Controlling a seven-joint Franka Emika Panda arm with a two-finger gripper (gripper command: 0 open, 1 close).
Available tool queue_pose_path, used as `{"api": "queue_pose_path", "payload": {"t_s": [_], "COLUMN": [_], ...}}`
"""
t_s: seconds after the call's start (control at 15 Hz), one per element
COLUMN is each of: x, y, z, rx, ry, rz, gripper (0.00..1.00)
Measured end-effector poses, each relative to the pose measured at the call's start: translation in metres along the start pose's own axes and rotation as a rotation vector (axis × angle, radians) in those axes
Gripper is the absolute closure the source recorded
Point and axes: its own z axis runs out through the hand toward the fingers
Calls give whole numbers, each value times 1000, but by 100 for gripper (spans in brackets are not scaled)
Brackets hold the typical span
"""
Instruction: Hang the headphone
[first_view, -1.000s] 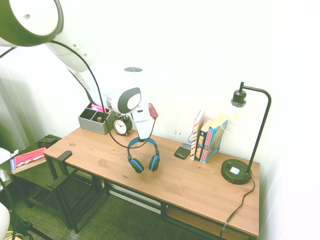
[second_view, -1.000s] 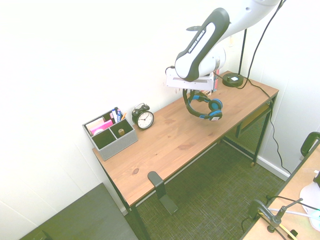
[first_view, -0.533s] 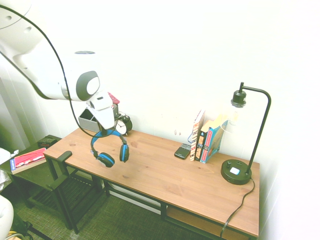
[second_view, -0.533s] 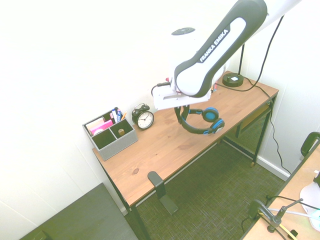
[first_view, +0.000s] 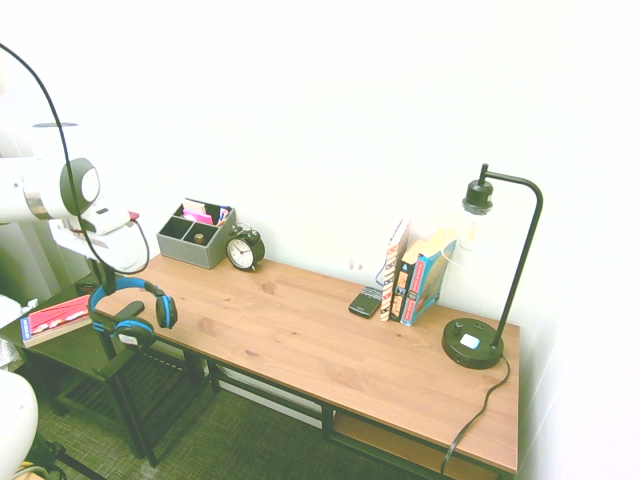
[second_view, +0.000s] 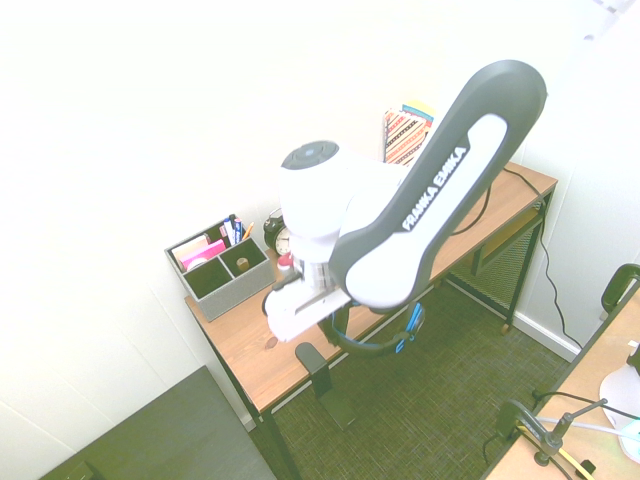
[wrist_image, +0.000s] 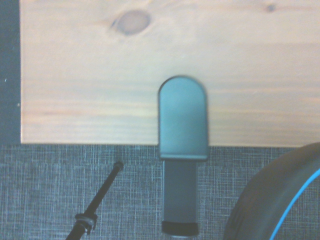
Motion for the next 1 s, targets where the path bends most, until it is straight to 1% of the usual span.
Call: {"api": "queue_pose_path", "payload": {"t_s": [0.27, 0.47, 0.6, 0.87, 0.93, 1.0], "x": [-46, -75, -82, -68, -65, -64], "y": [-8, -18, -27, -41, -39, -38], "z": [72, 112, 126, 160, 169, 177], "rx": [-64, -96, -102, -92, -96, -96], "ry": [-1, -11, 0, 40, 46, 48], "rz": [-72, -106, -120, -107, -102, -95], "gripper": [100, 100, 100, 100, 0, 0]}}
